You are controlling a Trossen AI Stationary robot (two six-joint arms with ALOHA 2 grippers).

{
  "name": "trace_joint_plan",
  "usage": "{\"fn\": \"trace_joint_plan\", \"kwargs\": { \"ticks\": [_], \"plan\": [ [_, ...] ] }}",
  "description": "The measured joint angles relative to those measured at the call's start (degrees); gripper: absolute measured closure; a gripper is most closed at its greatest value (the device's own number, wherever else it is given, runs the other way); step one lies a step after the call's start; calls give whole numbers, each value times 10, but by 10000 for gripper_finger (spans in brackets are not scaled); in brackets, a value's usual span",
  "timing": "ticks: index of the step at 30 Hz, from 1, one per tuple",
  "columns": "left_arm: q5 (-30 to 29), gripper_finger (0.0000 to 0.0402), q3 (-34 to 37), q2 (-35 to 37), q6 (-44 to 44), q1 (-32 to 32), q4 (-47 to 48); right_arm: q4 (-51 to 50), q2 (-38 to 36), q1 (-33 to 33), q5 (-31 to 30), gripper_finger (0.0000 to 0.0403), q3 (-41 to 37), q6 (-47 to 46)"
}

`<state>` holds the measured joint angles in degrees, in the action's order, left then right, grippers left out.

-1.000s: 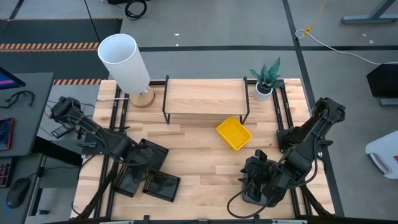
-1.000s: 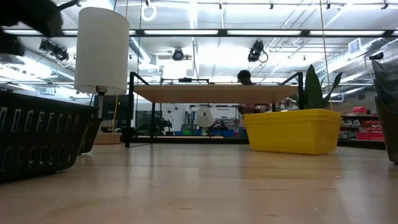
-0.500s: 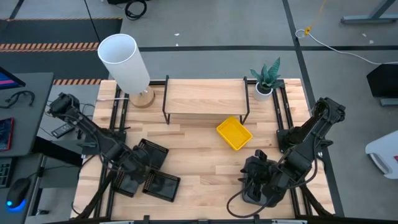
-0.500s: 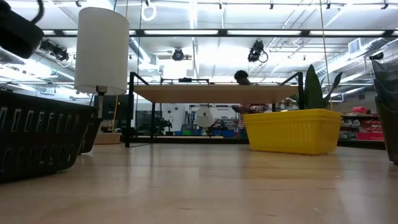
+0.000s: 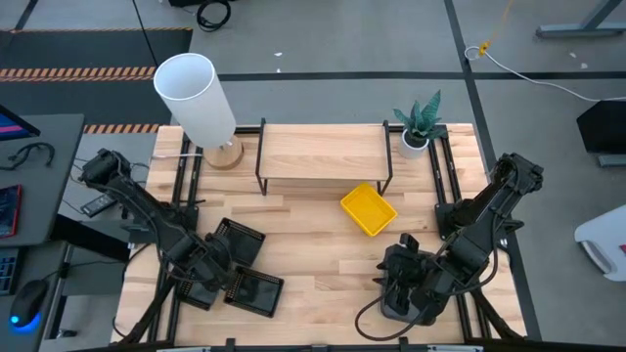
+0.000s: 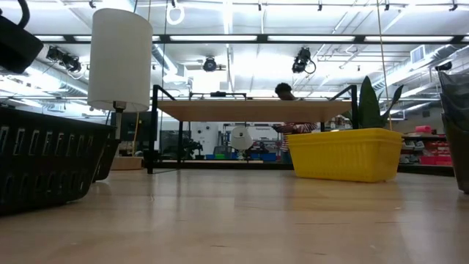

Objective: Stack baskets on shelf by color
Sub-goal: Stack the bottom left black bin on top of the top black bin

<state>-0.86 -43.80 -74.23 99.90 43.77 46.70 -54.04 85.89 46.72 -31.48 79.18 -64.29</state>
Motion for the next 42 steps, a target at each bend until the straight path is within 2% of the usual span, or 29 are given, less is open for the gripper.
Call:
{"fn": "trace_joint_plan", "kwargs": {
  "ticks": [8,17,28,42],
  "plan": [
    [-9,267,-37,-58,-14,2,27,0,0,0,0,236,0,0],
    [6,268,-61,-59,-31,2,75,0,0,0,1,238,0,2],
    [15,284,-61,-69,15,2,73,0,0,0,1,238,0,9],
    [17,285,-61,-120,10,2,67,2,0,0,0,238,0,13]
  ]
}}
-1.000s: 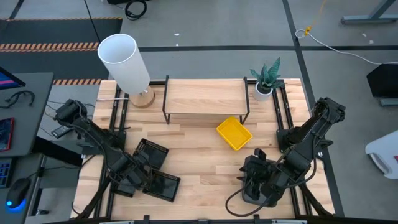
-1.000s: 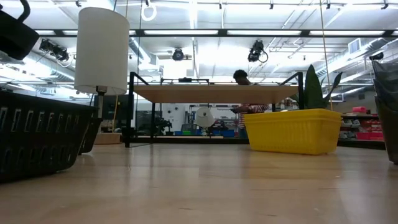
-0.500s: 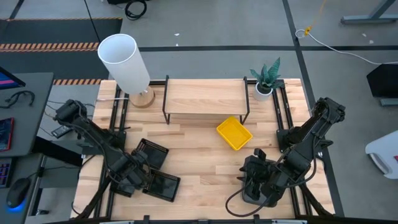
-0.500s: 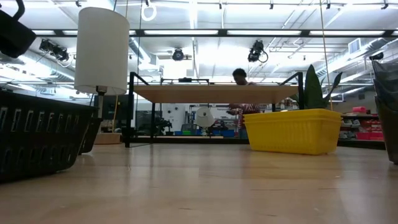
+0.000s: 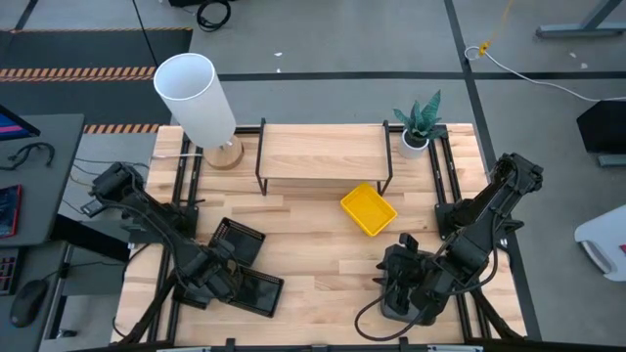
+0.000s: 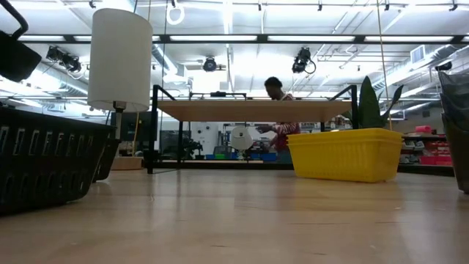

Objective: Stack baskets on shelf by color
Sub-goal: Stack the bottom left black bin on top of the top black bin

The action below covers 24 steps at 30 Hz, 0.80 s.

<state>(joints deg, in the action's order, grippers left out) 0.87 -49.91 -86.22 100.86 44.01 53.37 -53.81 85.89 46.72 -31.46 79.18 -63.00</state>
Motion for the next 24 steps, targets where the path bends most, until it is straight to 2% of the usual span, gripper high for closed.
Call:
{"fn": "trace_joint_plan", "kwargs": {
  "ticks": [10,18,21,24],
  "plan": [
    [4,285,0,-40,-1,0,-23,2,0,0,-4,238,0,2],
    [4,286,0,-46,-39,0,-34,2,0,0,-4,238,0,2],
    [5,302,0,-46,-41,0,-35,2,0,0,-4,238,0,2],
    [8,339,0,-46,-40,0,-41,3,0,0,-4,238,0,2]
  ]
}}
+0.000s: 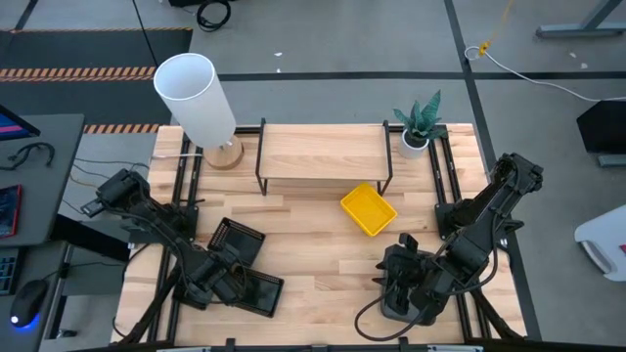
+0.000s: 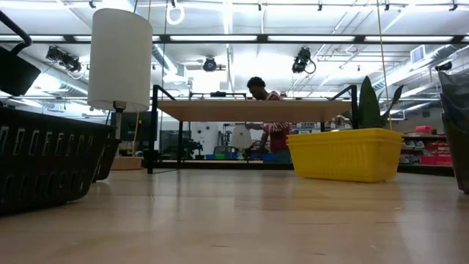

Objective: Stack baskets on shelf by color
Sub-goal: Stack the bottom left black bin on top of the top black bin

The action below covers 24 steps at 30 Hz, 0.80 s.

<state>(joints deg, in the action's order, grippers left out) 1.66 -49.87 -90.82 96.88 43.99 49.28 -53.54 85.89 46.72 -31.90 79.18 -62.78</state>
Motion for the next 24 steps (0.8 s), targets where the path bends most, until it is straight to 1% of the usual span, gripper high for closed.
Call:
{"fn": "trace_joint_plan", "kwargs": {
  "ticks": [3,4,10,13,16,21,24],
  "plan": [
    [16,384,0,1,2,0,-16,1,0,0,0,238,0,0],
    [20,391,0,1,2,0,-21,1,0,0,0,238,0,2],
    [52,385,-7,5,5,0,-48,7,0,0,0,238,0,11],
    [72,394,-32,5,-26,3,-38,11,0,0,0,238,0,15],
    [77,394,-67,5,-60,3,2,11,0,0,0,238,0,18],
    [74,394,-144,5,-112,-5,127,12,0,0,0,238,0,19],
    [72,396,-187,5,-176,-12,162,12,0,-1,-2,238,0,20]
  ]
}}
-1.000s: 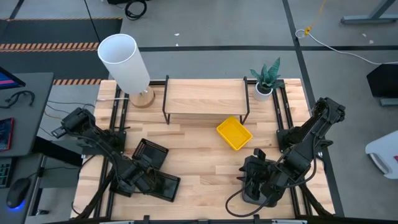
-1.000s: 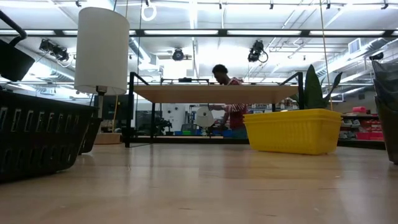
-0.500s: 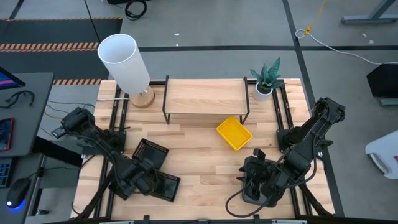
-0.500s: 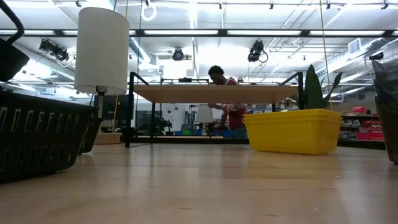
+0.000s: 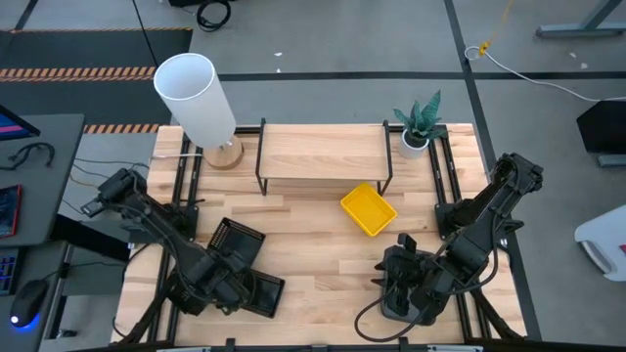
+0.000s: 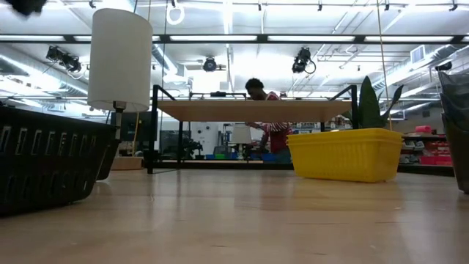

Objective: Stack baskets on shelf by color
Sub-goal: Stack the bottom left black bin on top of the top black bin

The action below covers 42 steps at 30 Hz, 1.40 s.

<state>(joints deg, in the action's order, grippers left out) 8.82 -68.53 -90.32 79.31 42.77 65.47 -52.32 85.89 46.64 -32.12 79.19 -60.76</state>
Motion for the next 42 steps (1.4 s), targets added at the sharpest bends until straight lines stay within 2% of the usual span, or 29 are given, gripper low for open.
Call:
{"fn": "trace_joint_plan", "kwargs": {
  "ticks": [6,10,20,25,33,42],
  "plan": [
    [2,392,-66,0,-178,-20,12,7,0,-7,1,238,0,5],
    [-42,395,-81,0,-266,-35,20,11,0,-9,0,238,0,5],
    [-159,395,-81,0,-419,-57,28,18,0,-10,-2,238,0,-2],
    [-213,395,-72,0,-469,-55,47,17,0,-11,-4,238,0,-5],
    [-227,395,-6,0,-555,-36,47,18,0,-16,-4,238,0,-8],
    [-245,395,40,0,-596,-36,17,21,0,-19,2,238,0,-10]
  ]
}}
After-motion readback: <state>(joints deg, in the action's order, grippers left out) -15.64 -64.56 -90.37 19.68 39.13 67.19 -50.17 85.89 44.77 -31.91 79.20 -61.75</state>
